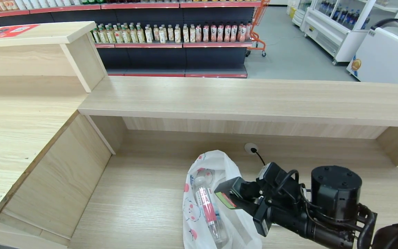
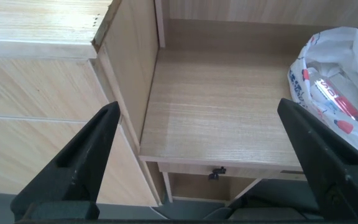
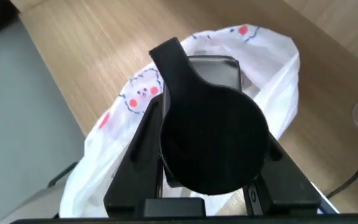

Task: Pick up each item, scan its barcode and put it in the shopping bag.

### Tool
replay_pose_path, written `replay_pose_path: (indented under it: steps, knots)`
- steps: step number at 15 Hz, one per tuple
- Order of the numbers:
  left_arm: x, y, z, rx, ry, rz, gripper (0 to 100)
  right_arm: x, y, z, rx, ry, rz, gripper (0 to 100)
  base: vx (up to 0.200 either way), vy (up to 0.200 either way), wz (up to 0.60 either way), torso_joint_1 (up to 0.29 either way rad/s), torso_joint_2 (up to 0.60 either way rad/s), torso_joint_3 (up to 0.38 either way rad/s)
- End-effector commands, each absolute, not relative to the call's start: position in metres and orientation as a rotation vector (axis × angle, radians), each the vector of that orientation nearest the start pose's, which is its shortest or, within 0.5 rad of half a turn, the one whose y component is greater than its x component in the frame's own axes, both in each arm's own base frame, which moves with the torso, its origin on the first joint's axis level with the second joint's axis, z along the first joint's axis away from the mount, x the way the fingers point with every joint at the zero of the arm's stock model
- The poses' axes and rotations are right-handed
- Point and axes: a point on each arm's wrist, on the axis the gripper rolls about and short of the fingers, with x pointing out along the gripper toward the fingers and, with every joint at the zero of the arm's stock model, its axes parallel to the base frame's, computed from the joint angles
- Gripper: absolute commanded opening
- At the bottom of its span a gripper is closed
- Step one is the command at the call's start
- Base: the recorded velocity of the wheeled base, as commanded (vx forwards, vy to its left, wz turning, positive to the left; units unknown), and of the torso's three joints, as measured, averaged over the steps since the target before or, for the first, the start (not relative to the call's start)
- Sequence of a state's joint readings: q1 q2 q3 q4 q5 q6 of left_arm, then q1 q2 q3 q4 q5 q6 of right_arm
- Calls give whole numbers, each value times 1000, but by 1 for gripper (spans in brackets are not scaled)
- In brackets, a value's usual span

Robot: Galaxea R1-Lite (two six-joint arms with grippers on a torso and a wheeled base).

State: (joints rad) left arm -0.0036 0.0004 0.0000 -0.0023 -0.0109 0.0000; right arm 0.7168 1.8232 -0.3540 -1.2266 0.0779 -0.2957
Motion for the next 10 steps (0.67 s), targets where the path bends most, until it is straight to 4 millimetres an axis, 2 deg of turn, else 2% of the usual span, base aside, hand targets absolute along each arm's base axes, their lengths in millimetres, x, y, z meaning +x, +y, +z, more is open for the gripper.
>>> replay_pose_path:
  steps: [1,4,6,10]
  knots:
    - [-23,0,76,0,-3,-14,100,190,176,84,-414,184,789,0,0,0,0,0,0,0]
    - [-23,0,76,0,-3,-14,100,175,164,74,-444,244,766,0,0,0,0,0,0,0]
    - [-23,0,76,0,-2,-14,100,176,162,73,-443,253,756,0,0,0,0,0,0,0]
    - [-23,0,76,0,-3,-14,100,186,160,56,-419,304,729,0,0,0,0,0,0,0]
